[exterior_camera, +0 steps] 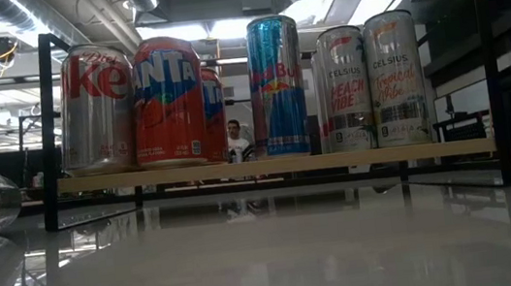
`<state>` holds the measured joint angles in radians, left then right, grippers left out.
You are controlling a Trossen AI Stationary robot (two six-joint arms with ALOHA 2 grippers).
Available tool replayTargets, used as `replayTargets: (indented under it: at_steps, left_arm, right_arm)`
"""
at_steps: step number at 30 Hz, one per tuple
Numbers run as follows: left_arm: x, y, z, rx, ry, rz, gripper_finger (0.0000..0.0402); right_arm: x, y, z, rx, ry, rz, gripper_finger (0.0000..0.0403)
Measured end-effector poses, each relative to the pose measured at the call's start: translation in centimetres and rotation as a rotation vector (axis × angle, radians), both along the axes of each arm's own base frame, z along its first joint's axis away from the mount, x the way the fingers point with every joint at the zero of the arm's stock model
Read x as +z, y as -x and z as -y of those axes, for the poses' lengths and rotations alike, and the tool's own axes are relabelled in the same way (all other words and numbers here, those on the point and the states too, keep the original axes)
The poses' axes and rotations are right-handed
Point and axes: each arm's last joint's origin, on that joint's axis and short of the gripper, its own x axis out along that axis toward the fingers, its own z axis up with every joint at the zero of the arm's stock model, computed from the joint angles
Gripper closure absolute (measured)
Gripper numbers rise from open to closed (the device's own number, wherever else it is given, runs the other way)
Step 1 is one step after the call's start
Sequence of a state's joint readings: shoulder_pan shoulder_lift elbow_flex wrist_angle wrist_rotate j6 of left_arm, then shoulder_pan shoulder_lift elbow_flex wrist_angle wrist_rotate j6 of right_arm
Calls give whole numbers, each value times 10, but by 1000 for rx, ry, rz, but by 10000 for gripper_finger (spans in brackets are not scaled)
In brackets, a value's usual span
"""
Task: Place canned beverage on shelf
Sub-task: Put the white-pink soda can on the shelf aligned with the other white-pink soda can
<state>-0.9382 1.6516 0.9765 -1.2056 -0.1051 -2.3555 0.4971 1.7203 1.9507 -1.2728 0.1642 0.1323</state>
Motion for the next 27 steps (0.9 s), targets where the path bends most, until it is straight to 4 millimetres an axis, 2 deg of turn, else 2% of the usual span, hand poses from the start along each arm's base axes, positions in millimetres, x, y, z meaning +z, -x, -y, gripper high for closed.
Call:
replayTargets:
  at_steps: [9,18,27]
  left_arm:
    - [38,-7,7,-34,-74,22,141]
    - [69,-16,17,-113,-140,221,141]
    - [87,-20,24,-183,-117,274,141]
  right_arm:
    - [0,0,0,0,0,0,63]
    - [0,0,0,8,4,1,63]
    - [0,0,0,4,2,1,63]
